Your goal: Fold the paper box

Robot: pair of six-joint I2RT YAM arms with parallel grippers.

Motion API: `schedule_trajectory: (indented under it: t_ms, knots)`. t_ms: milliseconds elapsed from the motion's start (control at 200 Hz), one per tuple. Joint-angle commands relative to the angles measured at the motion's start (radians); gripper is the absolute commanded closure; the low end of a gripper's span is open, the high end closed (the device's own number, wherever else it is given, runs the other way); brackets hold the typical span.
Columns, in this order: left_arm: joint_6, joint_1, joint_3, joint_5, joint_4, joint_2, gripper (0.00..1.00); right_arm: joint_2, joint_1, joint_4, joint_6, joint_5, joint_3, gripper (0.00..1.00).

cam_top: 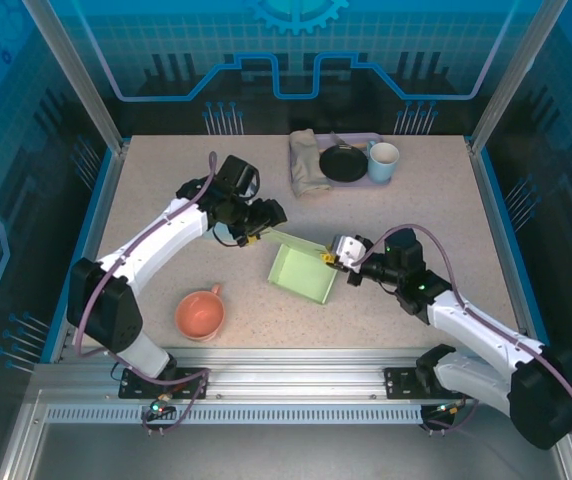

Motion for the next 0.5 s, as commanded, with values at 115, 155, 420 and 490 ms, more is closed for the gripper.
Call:
schedule_trajectory:
  t_ms: [115,155,420,490]
  knots:
    - [-0.025,-0.021,0.004,0.032,0.041,0.034,0.33,0.022,0.021,0.084,0.021,0.038,-0.020,1.00]
    - [-0.024,-0.023,0.009,0.033,0.043,0.039,0.34,0.024,0.021,0.084,0.021,0.038,-0.023,1.00]
    - [-0.058,-0.057,0.019,0.056,0.077,0.054,0.38,0.054,0.029,0.106,0.035,0.050,-0.029,1.00]
    - [-0.064,-0.067,0.023,0.059,0.086,0.058,0.39,0.074,0.038,0.112,0.029,0.060,-0.029,0.99]
